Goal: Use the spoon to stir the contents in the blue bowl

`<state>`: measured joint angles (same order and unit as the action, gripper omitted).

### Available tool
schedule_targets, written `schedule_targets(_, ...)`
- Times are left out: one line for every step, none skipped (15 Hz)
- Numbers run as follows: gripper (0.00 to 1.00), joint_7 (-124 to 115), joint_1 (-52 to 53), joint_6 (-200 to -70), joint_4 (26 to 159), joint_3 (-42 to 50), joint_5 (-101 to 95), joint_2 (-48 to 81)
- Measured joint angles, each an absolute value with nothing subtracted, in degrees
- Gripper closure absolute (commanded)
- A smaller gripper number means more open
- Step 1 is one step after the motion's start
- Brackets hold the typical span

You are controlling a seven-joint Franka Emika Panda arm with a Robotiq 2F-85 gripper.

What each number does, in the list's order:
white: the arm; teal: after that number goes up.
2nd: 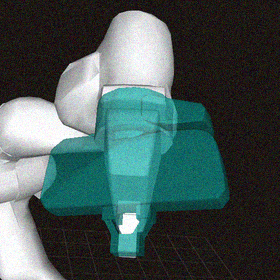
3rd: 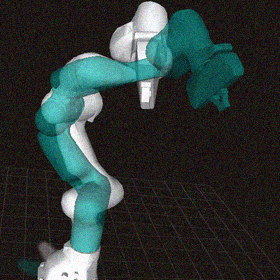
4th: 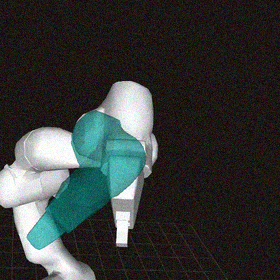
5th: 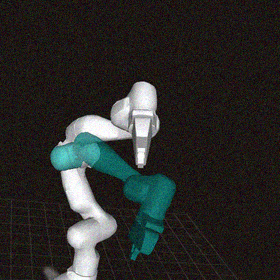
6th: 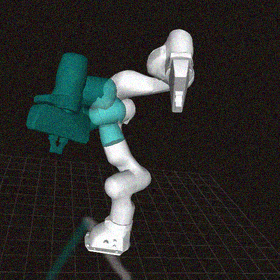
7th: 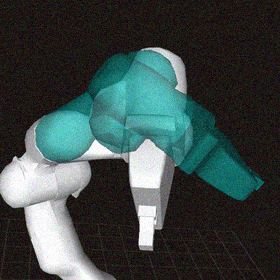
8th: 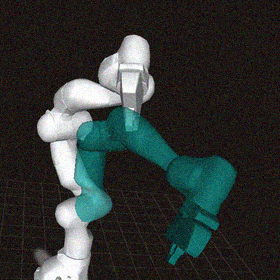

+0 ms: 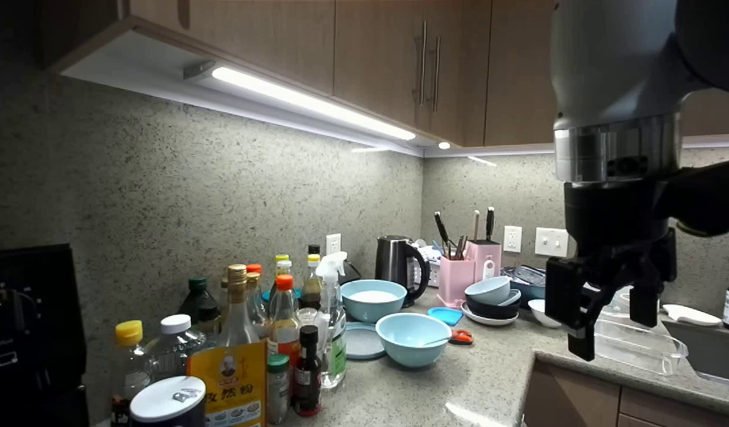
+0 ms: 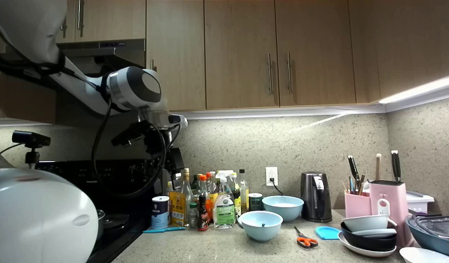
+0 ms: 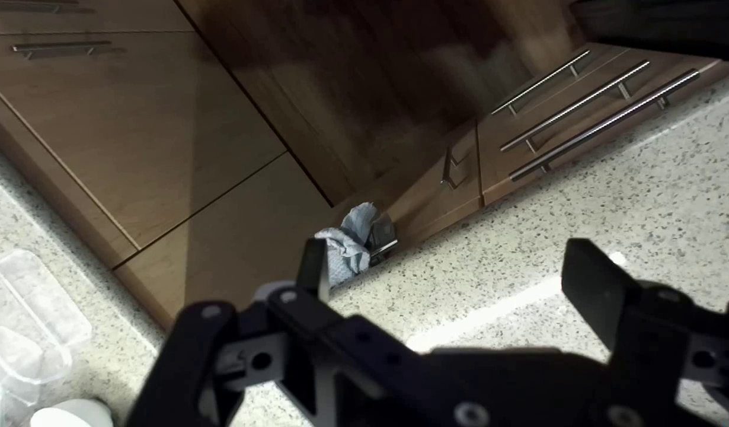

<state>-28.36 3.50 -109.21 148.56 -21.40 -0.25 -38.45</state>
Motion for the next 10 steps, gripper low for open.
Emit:
schedule_targets(0.00,-28.4,2.7,-109.2,148.0,-21.2,-2.1,-37.9)
schedule_targets(0.00,-28.4,1.5,-109.2,147.1,-20.9,-4.5,-37.0)
schedule_targets(0.00,-28.4,0.1,-109.2,145.8,-20.6,-7.5,-35.6)
schedule_targets(0.00,-28.4,-1.4,-109.3,144.1,-20.1,-10.5,-33.8)
schedule_targets(0.00,-28.4,-2.8,-109.3,142.2,-19.5,-13.4,-31.7)
schedule_targets(0.00,-28.4,-3.8,-109.4,140.2,-18.8,-15.9,-29.4)
schedule_targets(0.00,-28.4,-4.5,-109.4,138.3,-18.1,-17.7,-27.2)
schedule_targets(0.00,-28.4,-4.7,-109.4,136.5,-17.3,-18.9,-25.2)
schedule_targets(0.00,-28.4,-4.7,-109.4,135.2,-16.7,-19.4,-23.7)
schedule_targets(0.00,-28.4,-4.7,-109.4,134.3,-16.4,-19.5,-22.7)
